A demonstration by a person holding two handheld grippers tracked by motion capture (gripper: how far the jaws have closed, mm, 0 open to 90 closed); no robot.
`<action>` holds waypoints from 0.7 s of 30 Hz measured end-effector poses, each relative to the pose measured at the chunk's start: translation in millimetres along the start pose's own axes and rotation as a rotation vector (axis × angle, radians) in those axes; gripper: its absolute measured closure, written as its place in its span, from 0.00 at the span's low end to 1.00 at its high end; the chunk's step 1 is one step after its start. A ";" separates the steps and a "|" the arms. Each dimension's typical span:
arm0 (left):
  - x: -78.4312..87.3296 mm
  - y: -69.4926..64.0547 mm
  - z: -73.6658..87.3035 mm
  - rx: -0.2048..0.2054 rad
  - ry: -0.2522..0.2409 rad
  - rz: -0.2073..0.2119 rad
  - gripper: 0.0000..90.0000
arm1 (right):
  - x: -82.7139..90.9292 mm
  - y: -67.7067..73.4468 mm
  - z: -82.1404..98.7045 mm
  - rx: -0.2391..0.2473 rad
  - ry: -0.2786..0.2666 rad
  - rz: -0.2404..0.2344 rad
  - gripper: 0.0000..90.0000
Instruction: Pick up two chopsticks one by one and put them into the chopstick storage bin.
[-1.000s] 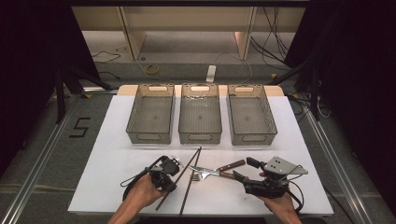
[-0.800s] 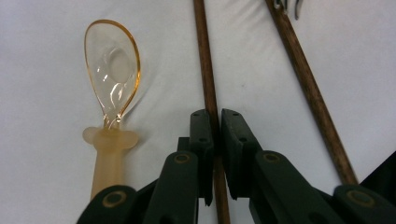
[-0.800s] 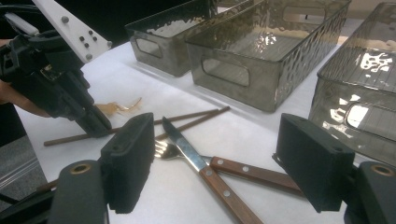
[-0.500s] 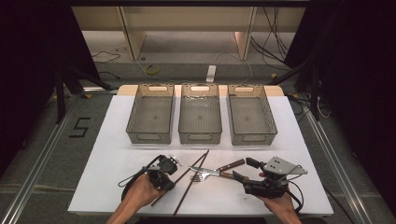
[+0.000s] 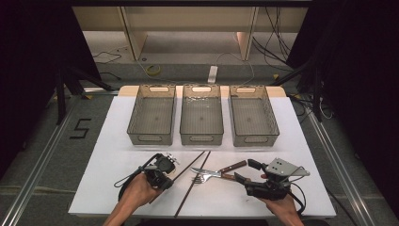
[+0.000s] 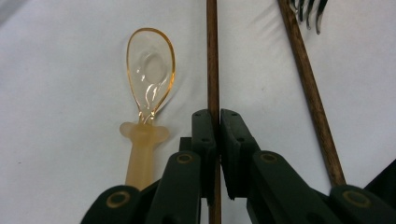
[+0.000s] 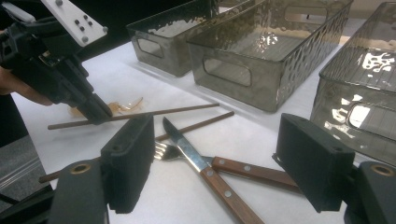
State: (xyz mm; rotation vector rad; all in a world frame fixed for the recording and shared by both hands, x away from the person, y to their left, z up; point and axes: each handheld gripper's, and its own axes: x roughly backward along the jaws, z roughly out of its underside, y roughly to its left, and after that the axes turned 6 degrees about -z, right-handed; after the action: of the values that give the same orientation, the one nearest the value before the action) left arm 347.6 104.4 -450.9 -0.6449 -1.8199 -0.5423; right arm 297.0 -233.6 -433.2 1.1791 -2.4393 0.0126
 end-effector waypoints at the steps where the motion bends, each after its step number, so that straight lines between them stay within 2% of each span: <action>1: 0.0 0.0 0.0 0.000 0.000 0.000 0.94 | 0.0 -0.1 0.0 0.001 0.000 0.000 0.32; 9: 16.6 8.5 1.3 0.015 -0.065 0.019 0.94 | 0.1 -0.2 -0.1 0.000 -0.002 -0.001 0.32; 10: 23.4 11.8 1.3 0.019 -0.092 0.022 0.94 | 0.2 -0.2 -0.1 0.000 -0.003 -0.001 0.32; 11: 23.4 11.8 1.3 0.019 -0.092 0.022 0.94 | 0.3 -0.2 -0.1 0.000 -0.004 -0.001 0.32; 14: 34.4 17.7 1.3 0.041 -0.146 0.034 0.94 | 0.6 -0.1 -0.2 -0.002 -0.006 0.001 0.32; 15: 34.4 17.7 1.3 0.041 -0.146 0.034 0.94 | 0.7 -0.1 -0.2 -0.003 -0.007 0.002 0.32; 17: 39.1 23.0 1.5 0.044 -0.162 0.029 0.94 | 1.0 -0.2 -0.3 -0.003 -0.010 0.001 0.32; 18: 43.8 30.5 3.0 0.052 -0.183 0.028 0.94 | 1.0 -0.2 -0.3 -0.002 -0.010 0.001 0.32; 19: 43.8 30.5 3.0 0.052 -0.183 0.028 0.94 | 1.0 -0.2 -0.2 -0.002 -0.010 0.001 0.32; 20: 48.8 38.8 4.1 0.073 -0.207 0.028 0.94 | 0.9 -0.2 -0.2 -0.003 -0.010 0.000 0.32; 21: 48.8 38.8 4.1 0.073 -0.207 0.028 0.94 | 0.9 -0.3 -0.2 -0.004 -0.010 0.000 0.32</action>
State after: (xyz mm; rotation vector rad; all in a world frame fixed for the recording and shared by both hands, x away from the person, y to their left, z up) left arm 357.0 144.3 -403.7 -0.6964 -2.0112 -0.3997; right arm 296.8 -234.5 -432.8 1.1802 -2.4464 0.0015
